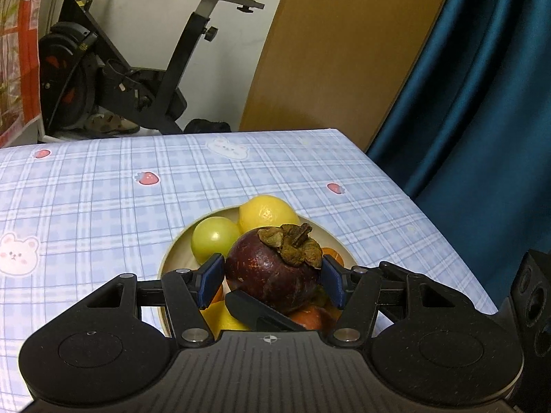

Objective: Organize fruits
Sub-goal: 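Place the mangosteen on top of the plate fruit and open the left gripper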

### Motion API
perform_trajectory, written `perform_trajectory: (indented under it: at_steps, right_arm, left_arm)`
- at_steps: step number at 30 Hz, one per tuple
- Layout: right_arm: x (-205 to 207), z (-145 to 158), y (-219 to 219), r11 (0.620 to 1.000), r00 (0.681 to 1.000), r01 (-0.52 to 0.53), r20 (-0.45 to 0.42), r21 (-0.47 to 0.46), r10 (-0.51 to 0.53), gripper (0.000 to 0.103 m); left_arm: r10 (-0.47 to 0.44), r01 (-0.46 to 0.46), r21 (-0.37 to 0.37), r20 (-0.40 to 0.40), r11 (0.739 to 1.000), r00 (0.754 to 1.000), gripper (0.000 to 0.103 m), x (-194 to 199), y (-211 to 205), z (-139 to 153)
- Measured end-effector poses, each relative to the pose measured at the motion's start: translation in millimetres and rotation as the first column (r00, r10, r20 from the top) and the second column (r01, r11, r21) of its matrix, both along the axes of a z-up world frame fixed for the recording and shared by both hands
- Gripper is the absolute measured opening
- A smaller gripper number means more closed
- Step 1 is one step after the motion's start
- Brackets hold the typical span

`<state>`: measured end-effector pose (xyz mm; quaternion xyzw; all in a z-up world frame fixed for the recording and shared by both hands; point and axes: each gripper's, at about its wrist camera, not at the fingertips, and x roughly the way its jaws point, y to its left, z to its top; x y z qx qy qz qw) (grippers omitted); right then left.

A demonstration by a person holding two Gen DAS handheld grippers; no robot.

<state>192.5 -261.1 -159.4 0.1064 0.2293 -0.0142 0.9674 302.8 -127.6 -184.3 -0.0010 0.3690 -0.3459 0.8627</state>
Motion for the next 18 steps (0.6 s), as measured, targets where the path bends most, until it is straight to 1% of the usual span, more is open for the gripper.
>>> perform_trajectory:
  at_steps: [4, 7, 10, 18]
  right_arm:
    - [2.9, 0.6, 2.1, 1.000, 1.000, 0.006, -0.006, -0.023, -0.006, 0.064]
    - [2.3, 0.4, 4.4, 0.999, 1.000, 0.011, -0.013, -0.039, -0.011, 0.064]
    - [3.0, 1.3, 6.0, 0.998, 0.999, 0.027, -0.016, -0.051, -0.028, 0.064]
    - [1.4, 2.2, 5.9, 0.998, 0.999, 0.029, -0.020, -0.046, -0.030, 0.064]
  left_arm:
    - [0.006, -0.006, -0.003, -0.007, 1.000, 1.000, 0.064, 2.3, -3.6, -1.9]
    - [0.016, -0.015, 0.013, -0.026, 1.000, 1.000, 0.063, 4.2, -5.5, -4.9]
    - [0.018, -0.017, 0.015, -0.020, 1.000, 1.000, 0.062, 2.7, -4.9, -5.8]
    - [0.018, -0.018, 0.012, -0.008, 1.000, 1.000, 0.063, -0.4, -1.6, -2.2]
